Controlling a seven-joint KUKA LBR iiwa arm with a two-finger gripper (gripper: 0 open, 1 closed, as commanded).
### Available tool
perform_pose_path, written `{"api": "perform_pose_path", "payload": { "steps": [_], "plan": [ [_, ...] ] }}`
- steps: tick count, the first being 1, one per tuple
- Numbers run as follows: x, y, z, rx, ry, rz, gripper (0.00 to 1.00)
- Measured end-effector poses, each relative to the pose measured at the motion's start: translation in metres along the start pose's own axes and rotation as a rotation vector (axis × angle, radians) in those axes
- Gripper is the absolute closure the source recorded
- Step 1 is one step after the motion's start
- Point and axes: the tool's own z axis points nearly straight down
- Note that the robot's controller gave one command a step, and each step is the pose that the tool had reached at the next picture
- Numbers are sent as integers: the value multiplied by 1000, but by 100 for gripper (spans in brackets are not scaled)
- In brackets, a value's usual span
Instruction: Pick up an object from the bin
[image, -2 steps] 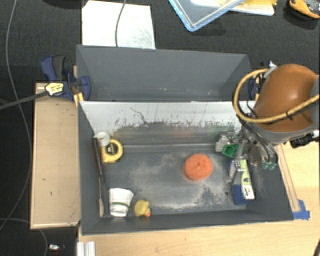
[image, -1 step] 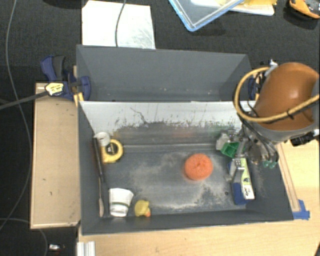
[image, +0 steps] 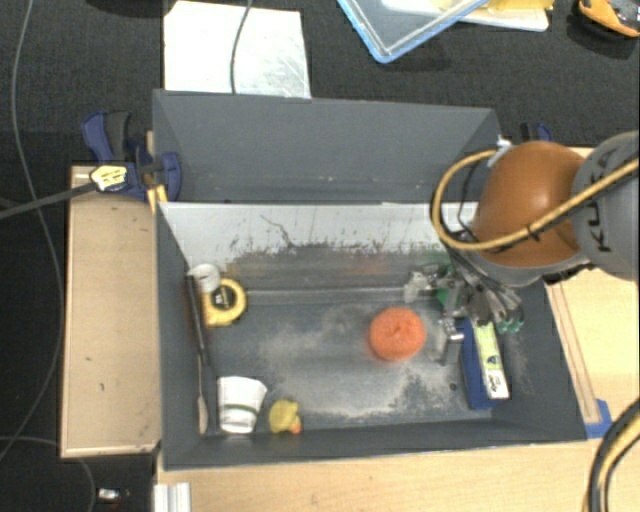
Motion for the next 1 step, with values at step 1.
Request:
{"api": "perform_pose_path", "payload": {
  "steps": [1],
  "plan": [
    [-4,8,19,-1,2,-1,0]
  ]
}}
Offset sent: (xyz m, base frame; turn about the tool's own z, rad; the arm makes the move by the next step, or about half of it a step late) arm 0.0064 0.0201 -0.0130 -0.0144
